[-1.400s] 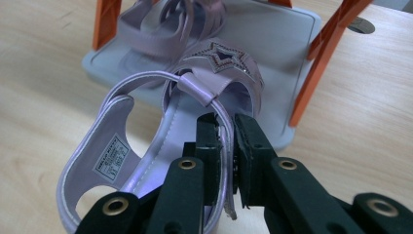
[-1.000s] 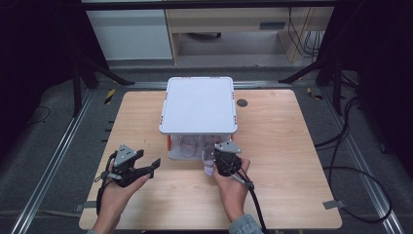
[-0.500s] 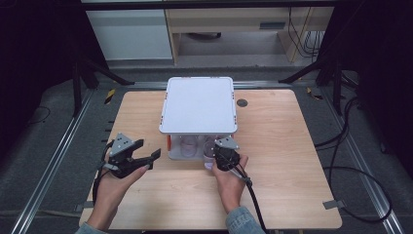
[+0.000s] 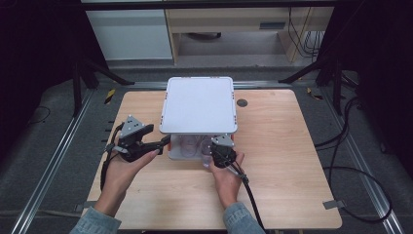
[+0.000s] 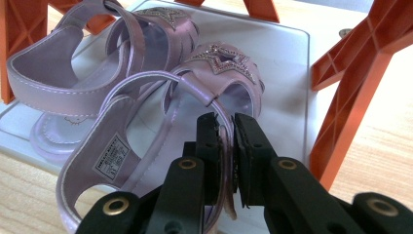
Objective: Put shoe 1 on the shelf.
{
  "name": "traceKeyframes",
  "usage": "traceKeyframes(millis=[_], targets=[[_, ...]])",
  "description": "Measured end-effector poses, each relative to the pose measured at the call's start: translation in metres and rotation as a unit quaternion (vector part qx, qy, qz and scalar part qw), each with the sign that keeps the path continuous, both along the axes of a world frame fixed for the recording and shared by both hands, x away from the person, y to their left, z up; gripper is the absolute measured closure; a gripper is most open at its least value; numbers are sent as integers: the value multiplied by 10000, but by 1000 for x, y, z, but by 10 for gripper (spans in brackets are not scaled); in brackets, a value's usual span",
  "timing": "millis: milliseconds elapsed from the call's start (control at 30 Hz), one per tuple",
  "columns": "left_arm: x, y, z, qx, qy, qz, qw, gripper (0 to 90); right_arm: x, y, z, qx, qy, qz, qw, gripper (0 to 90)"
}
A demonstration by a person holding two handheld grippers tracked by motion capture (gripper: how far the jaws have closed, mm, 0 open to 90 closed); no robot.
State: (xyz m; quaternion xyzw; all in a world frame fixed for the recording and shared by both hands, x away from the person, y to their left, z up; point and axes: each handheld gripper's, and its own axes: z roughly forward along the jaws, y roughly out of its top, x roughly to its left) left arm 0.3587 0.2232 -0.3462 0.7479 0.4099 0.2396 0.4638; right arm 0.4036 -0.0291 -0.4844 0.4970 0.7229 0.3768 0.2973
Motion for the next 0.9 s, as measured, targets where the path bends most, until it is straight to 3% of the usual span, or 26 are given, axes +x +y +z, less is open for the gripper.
traceKeyframes(millis=[567,900], targets=[[36,-27,8,232,114,-186,9995,338,-1,-2,-2,22,-26,249,9997,816],[52,-33,3,403,253,-113,9988,390,0,-5,-4,44,-116,372,9992,813]])
